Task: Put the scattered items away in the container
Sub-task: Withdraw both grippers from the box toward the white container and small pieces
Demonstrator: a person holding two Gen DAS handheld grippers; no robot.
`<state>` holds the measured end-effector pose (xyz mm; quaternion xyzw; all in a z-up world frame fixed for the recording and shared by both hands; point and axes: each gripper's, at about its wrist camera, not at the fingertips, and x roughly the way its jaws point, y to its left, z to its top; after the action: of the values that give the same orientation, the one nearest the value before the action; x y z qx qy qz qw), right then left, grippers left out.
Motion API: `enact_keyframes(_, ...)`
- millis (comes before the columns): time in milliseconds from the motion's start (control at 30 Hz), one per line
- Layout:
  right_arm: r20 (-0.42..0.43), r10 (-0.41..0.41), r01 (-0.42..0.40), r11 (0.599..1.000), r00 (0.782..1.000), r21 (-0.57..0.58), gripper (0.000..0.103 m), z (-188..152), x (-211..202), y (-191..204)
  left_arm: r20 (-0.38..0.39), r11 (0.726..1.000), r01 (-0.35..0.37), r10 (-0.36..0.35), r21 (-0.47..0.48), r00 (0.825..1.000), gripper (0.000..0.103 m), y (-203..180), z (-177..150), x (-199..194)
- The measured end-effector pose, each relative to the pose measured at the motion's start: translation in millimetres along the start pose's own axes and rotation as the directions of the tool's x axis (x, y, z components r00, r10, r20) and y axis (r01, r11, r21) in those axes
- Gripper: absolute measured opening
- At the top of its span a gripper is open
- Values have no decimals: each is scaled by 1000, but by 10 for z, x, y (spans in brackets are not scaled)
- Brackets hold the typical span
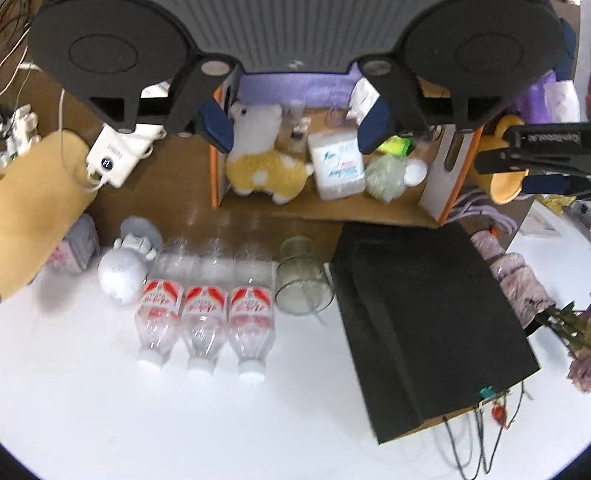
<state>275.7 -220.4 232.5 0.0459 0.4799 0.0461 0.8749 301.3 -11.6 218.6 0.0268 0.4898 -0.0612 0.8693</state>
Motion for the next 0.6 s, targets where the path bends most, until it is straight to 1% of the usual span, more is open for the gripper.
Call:
enact_keyframes(33,26,14,-14,1000,1000,10,82,-61,-19,5,47,1000,-17,18,-19,999,90,-19,-63,-51)
enact_keyframes(67,70,30,-31,999,997,18,84,-137,-40,18,112,999,-38,41,-26,993,99,-40,-139,-100)
enact_keyframes(100,125,43,-46,999,991,20,86,-230,-56,42,219,997,-64,71,-38,973,101,-82,-261,-168)
enact_keyframes(133,201,48,-52,999,978,14,86,-346,-80,64,315,996,-82,92,-46,945,101,-128,-391,-212)
enact_keyframes(167,285,46,-46,999,957,-6,86,-471,-101,81,418,995,-89,99,-42,903,102,-166,-539,-253)
enact_keyframes(200,365,45,-37,999,930,-28,87,-601,-115,99,482,996,-87,94,-36,871,102,-193,-657,-266)
enact_keyframes(233,440,46,-29,999,897,-46,90,-747,-118,114,524,995,-91,92,-28,847,102,-219,-754,-264)
enact_keyframes(267,493,54,-30,998,868,-56,90,-873,-110,121,553,994,-101,100,-29,827,102,-242,-841,-256)
enact_keyframes(300,524,67,-44,997,849,-57,90,-960,-95,116,579,994,-101,100,-31,809,102,-249,-912,-251)
enact_keyframes(333,545,82,-64,997,835,-53,90,-1038,-74,103,594,994,-98,100,-36,798,102,-246,-958,-247)
enact_keyframes(367,554,88,-77,996,828,-42,90,-1090,-54,93,605,994,-98,109,-51,789,102,-237,-997,-245)
enact_keyframes(400,556,84,-81,996,827,-30,90,-1120,-38,91,609,994,-88,109,-65,785,102,-219,-1013,-250)
enact_keyframes(467,550,71,-75,997,832,-15,90,-1140,-14,87,612,994,-53,98,-91,785,102,-153,-1045,-273)
enact_keyframes(500,549,60,-67,998,833,-8,90,-1158,-13,83,608,994,-41,92,-97,789,102,-130,-1058,-285)
enact_keyframes(567,548,37,-51,999,836,10,90,-1232,-34,75,606,992,-56,112,-111,787,102,-137,-1162,-351)
enact_keyframes(600,537,19,-45,998,844,35,90,-1305,-73,70,605,991,-75,127,-110,786,102,-142,-1275,-400)
